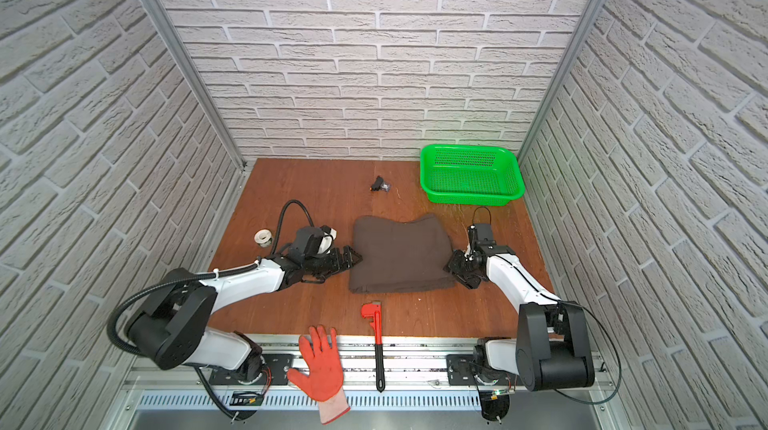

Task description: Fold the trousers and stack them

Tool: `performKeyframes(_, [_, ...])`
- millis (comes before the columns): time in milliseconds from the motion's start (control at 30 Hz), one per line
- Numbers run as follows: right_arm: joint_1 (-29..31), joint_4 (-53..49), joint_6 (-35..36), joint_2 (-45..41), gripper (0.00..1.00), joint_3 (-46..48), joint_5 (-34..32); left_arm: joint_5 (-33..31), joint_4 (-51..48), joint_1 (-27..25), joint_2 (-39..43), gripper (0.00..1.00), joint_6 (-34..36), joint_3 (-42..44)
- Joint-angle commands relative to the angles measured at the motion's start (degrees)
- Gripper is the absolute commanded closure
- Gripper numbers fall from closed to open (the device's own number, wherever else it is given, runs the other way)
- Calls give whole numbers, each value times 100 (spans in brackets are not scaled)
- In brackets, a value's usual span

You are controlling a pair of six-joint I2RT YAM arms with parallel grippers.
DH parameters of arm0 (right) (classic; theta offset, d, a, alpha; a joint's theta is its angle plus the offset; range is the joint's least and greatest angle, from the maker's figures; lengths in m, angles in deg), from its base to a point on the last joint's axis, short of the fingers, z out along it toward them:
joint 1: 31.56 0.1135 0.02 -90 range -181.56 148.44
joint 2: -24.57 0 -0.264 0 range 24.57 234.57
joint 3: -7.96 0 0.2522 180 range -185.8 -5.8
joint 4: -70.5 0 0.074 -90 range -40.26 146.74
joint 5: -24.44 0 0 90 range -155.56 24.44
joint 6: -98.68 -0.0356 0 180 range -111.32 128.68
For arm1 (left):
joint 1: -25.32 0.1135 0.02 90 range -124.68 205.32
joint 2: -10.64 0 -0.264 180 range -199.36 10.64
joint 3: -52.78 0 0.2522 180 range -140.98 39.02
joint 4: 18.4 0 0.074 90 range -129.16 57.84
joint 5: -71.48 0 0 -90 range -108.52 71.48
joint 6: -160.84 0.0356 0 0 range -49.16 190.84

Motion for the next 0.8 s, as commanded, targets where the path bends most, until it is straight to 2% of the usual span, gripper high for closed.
performKeyframes(0, [-8,189,-147,116,44,107,-85,283,482,113,-238,2,-35,-6])
performKeyframes(167, [-4,226,-322,203,42,197,-308,477,684,176,-629,2,-47,-34])
performKeyframes(300, [-4,596,-352,485,42,257,-57,734,1034,175,-1022,3,-156,-104])
performKeyframes(467, [-4,1175,-413,686,46,431,247,908,1220,176,-1339,9,-238,-151])
performKeyframes(633, [-6,1487,-392,685,54,506,427,1046,1379,230,-1556,16,-289,-164])
performKeyframes(767, [-4,1593,-311,623,69,524,592,1163,1555,266,-1768,22,-348,-217])
